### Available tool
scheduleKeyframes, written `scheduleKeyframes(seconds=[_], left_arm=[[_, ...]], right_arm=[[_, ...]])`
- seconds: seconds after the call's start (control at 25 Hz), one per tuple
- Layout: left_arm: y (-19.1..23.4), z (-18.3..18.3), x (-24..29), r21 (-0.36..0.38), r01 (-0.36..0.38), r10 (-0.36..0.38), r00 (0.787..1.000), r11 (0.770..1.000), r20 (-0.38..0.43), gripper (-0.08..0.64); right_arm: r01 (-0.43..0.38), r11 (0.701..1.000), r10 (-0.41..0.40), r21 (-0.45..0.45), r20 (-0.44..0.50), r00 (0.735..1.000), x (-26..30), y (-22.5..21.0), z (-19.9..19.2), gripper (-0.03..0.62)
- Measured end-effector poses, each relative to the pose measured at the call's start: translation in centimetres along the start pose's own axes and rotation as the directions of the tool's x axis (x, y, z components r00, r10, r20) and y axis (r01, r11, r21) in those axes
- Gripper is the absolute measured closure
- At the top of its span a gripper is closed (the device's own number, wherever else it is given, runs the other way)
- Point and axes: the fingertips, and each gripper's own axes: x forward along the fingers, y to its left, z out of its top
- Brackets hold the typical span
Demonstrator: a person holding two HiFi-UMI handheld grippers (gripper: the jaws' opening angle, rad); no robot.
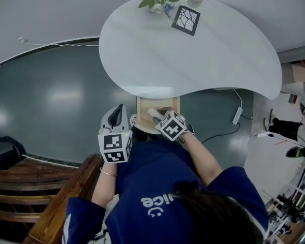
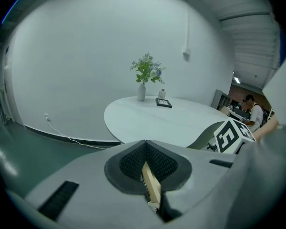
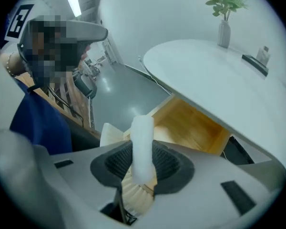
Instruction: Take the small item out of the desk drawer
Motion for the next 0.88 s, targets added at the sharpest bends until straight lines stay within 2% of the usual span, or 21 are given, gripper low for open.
scheduleKeyframes(seconds=[0.44, 0.72, 0.88], left_arm=[[-1.8, 1.1, 1.1, 0.009, 0.082, -0.083, 0.996, 0.997, 0.024, 0.557], [-3.0, 1.8, 1.4, 0.040, 0.137, -0.139, 0.990, 0.990, 0.034, 0.557], [-3.9, 2.4, 1.4, 0.054, 0.162, -0.165, 0.985, 0.985, 0.046, 0.557]], right_arm=[[0.013, 0.997, -0.019, 0.079, 0.084, 0.996, -4.4, 0.8, 1.4, 0.462], [0.085, 0.984, -0.112, 0.155, 0.173, 0.978, -7.6, -0.3, 3.1, 0.460], [0.135, 0.969, -0.181, 0.206, 0.224, 0.958, -9.4, -1.3, 3.8, 0.460]])
